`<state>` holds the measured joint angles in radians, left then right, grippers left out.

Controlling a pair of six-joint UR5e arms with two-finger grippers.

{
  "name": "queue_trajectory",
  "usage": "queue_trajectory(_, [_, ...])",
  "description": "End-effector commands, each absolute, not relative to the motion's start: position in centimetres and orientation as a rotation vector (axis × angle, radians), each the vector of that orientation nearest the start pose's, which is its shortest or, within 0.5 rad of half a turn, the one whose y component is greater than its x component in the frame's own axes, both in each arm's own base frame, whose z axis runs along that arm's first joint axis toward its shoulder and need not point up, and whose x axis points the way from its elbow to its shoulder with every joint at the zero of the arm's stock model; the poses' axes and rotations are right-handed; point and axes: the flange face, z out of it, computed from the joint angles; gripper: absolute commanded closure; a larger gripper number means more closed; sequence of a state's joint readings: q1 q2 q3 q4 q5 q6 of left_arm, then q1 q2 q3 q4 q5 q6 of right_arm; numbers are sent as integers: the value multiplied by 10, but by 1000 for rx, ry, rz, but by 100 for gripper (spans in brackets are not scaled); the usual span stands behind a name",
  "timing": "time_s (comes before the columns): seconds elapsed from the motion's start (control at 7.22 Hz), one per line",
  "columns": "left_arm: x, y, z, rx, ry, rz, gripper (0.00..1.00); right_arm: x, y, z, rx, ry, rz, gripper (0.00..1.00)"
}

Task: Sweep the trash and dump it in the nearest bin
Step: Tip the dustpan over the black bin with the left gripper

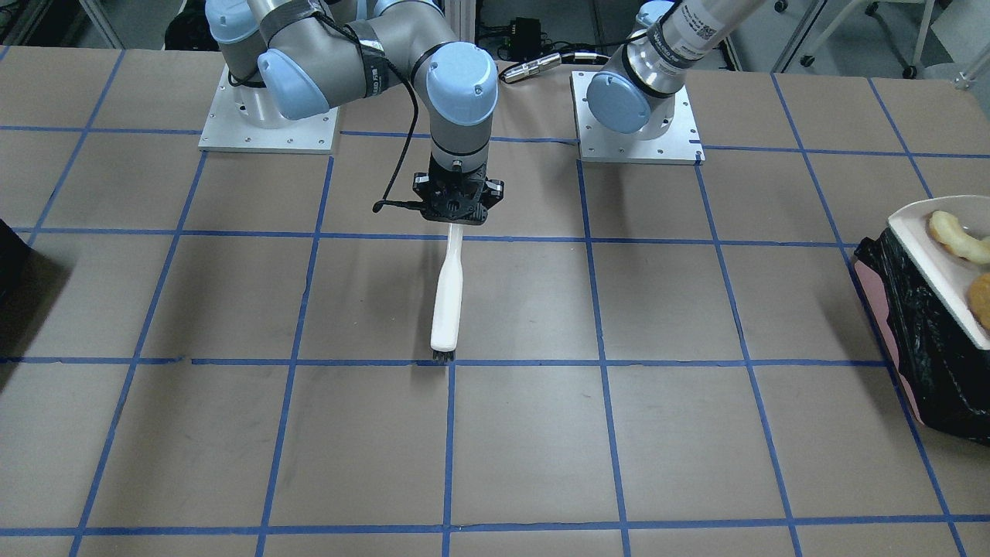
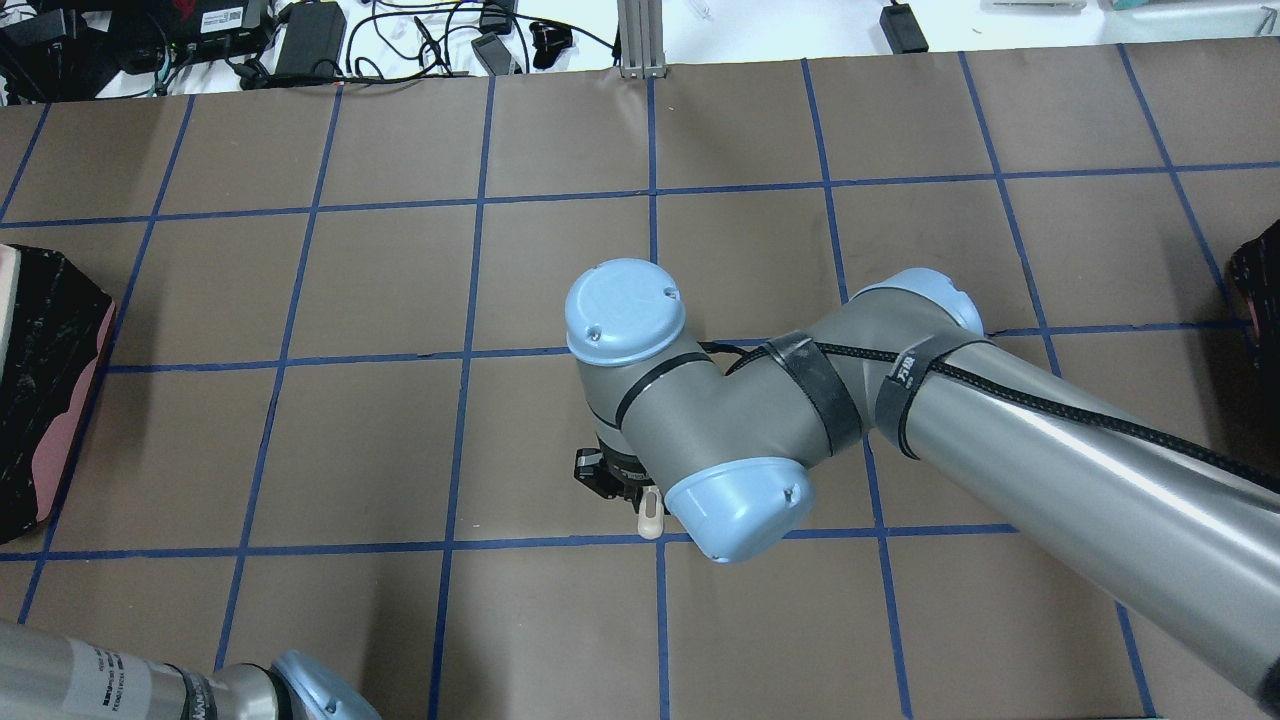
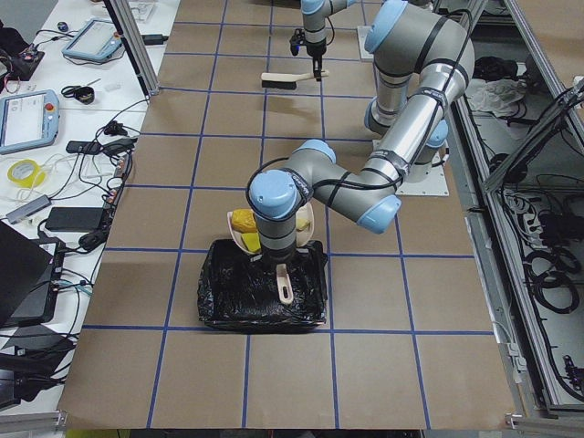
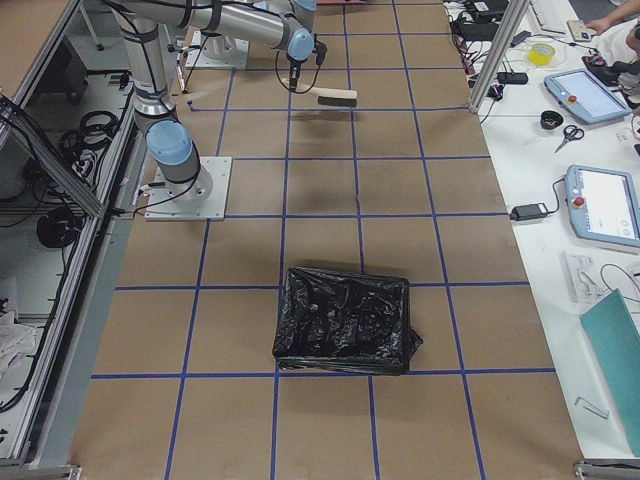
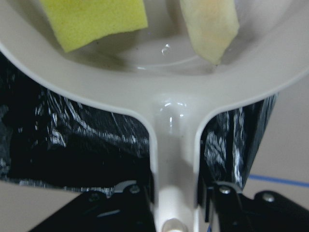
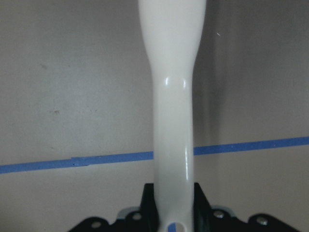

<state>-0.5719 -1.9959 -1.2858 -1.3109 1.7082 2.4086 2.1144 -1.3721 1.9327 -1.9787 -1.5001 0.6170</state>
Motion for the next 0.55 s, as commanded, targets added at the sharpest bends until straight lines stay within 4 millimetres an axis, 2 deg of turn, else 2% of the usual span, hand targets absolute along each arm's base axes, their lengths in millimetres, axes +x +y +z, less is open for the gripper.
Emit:
queue_trajectory(0.0, [569,-471,437,1960,2146,373,100,381,-346,254,101,3138,291,100])
queue_trajectory(0.14, [588,-473,443,1963,2102,476,100,382,-345,254,98,3138,291,100])
queue_trajectory(0.42, [604,-469,443,1904,2031,674,100,380,-344,256,98,3142,286,100])
